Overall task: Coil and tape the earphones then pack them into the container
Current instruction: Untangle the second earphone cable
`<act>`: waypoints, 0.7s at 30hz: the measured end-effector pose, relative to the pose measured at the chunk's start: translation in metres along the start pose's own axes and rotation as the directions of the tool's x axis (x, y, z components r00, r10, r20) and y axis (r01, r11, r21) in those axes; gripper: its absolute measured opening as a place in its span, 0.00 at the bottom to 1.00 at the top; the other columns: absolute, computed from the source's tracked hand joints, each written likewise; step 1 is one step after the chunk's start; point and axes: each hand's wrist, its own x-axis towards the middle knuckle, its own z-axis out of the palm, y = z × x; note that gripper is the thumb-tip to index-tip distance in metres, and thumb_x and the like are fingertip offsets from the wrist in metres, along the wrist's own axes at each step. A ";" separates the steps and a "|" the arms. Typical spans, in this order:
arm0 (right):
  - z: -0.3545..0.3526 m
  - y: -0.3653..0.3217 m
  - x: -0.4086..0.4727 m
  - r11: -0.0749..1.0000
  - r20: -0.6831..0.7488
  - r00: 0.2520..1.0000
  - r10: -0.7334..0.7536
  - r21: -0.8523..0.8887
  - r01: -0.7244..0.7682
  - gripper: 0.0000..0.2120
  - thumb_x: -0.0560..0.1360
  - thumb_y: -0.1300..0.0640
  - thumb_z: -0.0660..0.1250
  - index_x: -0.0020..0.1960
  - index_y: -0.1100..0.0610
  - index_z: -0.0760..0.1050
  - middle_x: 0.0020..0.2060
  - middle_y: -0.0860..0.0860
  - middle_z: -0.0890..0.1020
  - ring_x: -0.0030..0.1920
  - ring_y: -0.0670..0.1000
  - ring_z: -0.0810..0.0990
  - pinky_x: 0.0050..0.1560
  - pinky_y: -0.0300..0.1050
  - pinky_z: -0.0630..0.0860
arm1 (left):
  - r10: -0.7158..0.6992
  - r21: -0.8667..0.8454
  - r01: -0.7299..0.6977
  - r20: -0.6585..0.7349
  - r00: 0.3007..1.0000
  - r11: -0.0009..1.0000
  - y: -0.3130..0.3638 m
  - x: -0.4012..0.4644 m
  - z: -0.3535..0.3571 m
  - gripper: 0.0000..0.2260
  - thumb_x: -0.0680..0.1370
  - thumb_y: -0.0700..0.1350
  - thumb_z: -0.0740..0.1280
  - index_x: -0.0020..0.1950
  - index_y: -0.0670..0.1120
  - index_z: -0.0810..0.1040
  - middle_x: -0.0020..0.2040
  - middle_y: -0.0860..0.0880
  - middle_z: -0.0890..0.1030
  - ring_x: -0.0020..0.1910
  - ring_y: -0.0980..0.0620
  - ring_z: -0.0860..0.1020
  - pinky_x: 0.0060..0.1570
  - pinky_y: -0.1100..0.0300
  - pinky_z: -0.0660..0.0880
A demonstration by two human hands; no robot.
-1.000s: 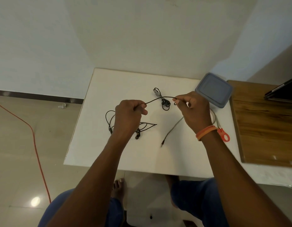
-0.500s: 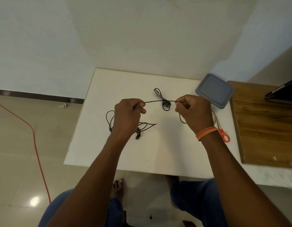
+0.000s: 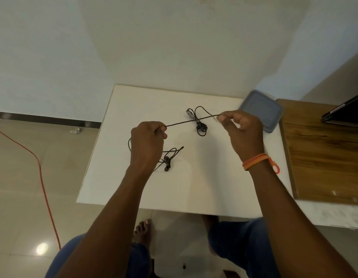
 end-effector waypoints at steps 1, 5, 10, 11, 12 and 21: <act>-0.001 -0.005 0.001 0.982 0.019 0.996 0.088 0.166 -0.090 0.06 0.76 0.57 0.69 0.43 0.50 0.83 0.42 0.48 0.85 0.49 0.48 0.82 0.57 0.46 0.76 | -0.002 0.010 0.002 0.005 1.000 1.000 -0.001 0.000 0.001 0.10 0.80 0.40 0.63 0.49 0.43 0.84 0.38 0.50 0.84 0.35 0.56 0.77 0.35 0.69 0.69; -0.010 -0.018 0.003 0.919 0.103 0.986 0.130 0.361 -0.158 0.09 0.77 0.61 0.68 0.40 0.54 0.81 0.34 0.45 0.84 0.35 0.47 0.80 0.46 0.46 0.79 | -0.001 0.035 0.001 -0.010 1.000 0.999 -0.002 0.000 0.001 0.10 0.79 0.39 0.63 0.48 0.44 0.84 0.37 0.51 0.83 0.36 0.55 0.77 0.37 0.66 0.70; -0.022 -0.027 0.001 0.963 0.091 0.995 0.046 0.262 -0.069 0.09 0.70 0.56 0.76 0.38 0.63 0.82 0.32 0.61 0.82 0.30 0.53 0.75 0.34 0.43 0.75 | -0.052 0.068 0.055 -0.048 0.998 0.996 -0.007 0.001 -0.002 0.10 0.79 0.40 0.62 0.50 0.46 0.84 0.40 0.50 0.84 0.41 0.51 0.79 0.37 0.65 0.68; -0.025 -0.028 0.002 0.969 0.091 0.995 0.029 0.240 -0.050 0.09 0.69 0.56 0.77 0.37 0.62 0.82 0.33 0.64 0.82 0.31 0.56 0.76 0.36 0.44 0.76 | -0.062 0.085 0.066 -0.057 0.996 0.994 -0.007 0.001 -0.002 0.10 0.80 0.40 0.62 0.51 0.46 0.83 0.40 0.50 0.84 0.41 0.51 0.79 0.38 0.63 0.69; -0.027 -0.028 0.002 0.973 0.084 0.996 0.026 0.228 -0.044 0.09 0.68 0.56 0.78 0.37 0.61 0.82 0.33 0.65 0.82 0.32 0.60 0.77 0.37 0.46 0.77 | -0.064 0.104 0.071 -0.068 0.996 0.992 -0.007 0.001 -0.003 0.10 0.80 0.41 0.62 0.51 0.46 0.83 0.41 0.50 0.84 0.42 0.50 0.79 0.40 0.61 0.71; -0.018 -0.018 0.002 0.971 0.245 0.964 0.105 0.186 -0.153 0.06 0.72 0.59 0.74 0.40 0.62 0.83 0.34 0.62 0.82 0.32 0.46 0.74 0.33 0.35 0.71 | -0.038 0.144 0.020 0.125 0.991 0.989 -0.007 -0.002 0.003 0.07 0.78 0.38 0.66 0.43 0.44 0.83 0.33 0.51 0.79 0.31 0.53 0.76 0.33 0.62 0.70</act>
